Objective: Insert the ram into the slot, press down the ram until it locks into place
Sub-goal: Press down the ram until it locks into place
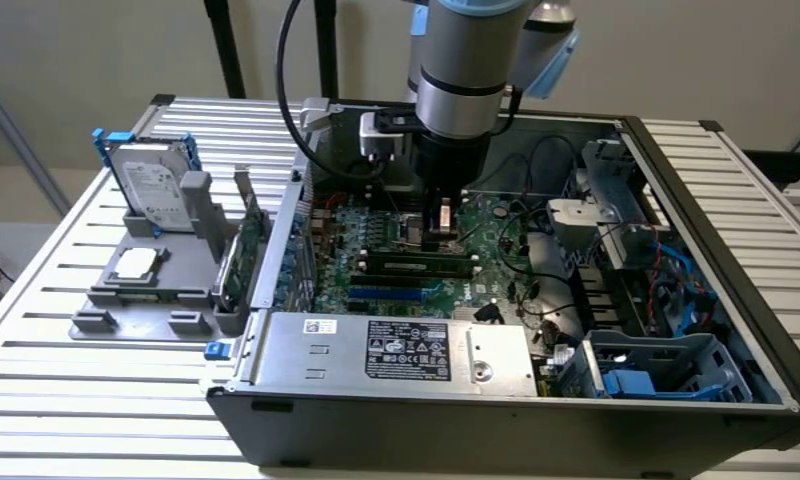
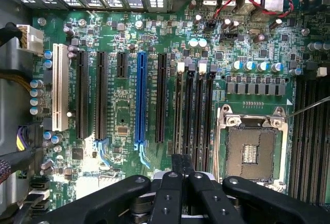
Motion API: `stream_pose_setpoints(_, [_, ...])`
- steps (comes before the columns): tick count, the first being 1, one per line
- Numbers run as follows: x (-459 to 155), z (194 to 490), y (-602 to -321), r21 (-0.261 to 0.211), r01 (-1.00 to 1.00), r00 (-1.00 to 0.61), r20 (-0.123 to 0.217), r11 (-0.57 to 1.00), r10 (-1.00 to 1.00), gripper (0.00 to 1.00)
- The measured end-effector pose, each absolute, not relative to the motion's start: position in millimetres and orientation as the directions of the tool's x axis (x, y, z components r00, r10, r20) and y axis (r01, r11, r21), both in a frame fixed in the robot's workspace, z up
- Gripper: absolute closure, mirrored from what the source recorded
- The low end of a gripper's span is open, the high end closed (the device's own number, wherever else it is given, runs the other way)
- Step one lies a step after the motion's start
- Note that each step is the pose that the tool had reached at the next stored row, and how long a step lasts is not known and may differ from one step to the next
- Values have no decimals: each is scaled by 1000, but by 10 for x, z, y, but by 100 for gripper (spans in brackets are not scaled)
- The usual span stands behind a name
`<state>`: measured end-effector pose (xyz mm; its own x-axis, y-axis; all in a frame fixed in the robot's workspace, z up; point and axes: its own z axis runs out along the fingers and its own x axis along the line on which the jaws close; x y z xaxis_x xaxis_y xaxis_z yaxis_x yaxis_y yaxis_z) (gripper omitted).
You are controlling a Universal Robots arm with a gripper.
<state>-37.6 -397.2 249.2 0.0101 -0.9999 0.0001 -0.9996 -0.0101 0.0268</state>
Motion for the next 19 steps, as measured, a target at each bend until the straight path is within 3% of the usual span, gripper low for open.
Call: stream_pose_setpoints(19, [-392, 2420, -3968, 27, -1000, 10, 1, -10, -1000, 89])
